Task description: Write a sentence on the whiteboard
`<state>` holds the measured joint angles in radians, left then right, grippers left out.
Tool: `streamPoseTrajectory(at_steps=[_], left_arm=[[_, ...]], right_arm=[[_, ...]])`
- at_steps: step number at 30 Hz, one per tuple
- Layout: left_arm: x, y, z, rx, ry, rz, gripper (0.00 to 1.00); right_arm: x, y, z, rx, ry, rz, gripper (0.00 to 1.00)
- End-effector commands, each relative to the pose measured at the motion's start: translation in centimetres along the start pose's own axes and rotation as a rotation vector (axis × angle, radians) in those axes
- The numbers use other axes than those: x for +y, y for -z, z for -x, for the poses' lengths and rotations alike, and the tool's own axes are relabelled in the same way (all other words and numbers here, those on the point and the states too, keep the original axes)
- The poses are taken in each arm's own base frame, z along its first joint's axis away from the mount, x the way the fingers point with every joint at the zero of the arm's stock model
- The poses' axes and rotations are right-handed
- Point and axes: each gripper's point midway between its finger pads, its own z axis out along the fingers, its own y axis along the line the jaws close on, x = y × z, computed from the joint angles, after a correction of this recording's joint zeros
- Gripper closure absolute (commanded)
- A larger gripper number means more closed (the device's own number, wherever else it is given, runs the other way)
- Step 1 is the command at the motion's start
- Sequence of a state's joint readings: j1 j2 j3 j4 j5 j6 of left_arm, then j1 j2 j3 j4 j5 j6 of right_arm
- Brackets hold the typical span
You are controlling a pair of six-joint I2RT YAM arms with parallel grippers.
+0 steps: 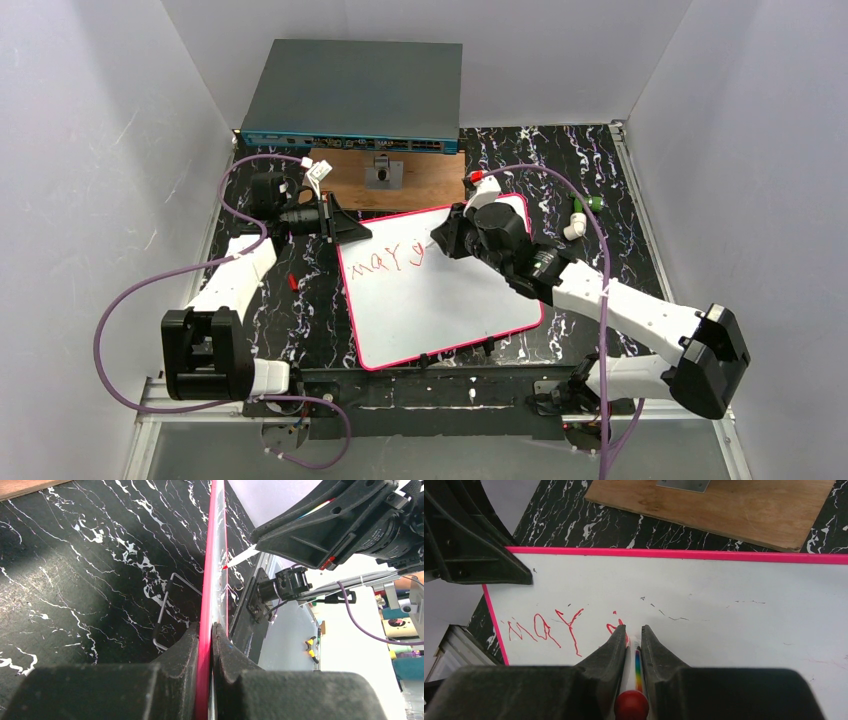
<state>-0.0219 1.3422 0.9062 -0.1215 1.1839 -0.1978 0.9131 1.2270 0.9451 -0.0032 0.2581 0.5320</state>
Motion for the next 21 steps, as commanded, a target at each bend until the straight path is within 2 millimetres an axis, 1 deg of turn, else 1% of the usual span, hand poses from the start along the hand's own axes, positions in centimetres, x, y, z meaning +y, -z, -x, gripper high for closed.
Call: streamPoseTrajectory(at_steps=[1, 9, 15, 21], left_arm=[[3.2, 0.1, 0.3, -0.011, -0.177, 0.181, 1.0], [3.2, 0.2, 0.3, -0.011, -0.178, 0.183, 1.0], [3.2, 0.2, 0.2, -0.01, -0.178, 0.184, 1.0], [3.2, 0.2, 0.3, -0.01, -0.181, 0.184, 1.0]], right_arm=[[1.0, -0.2, 2.1, -0.062, -0.021, 0.033, 0.99], [0.7, -0.3, 1.4, -0.048, -0.031, 0.032, 0.99], [-0.1, -0.1, 0.0, -0.022, -0.042, 0.017, 0.99], [-1.1, 0.6, -1.2, -0.003, -0.042, -0.008, 0.99]])
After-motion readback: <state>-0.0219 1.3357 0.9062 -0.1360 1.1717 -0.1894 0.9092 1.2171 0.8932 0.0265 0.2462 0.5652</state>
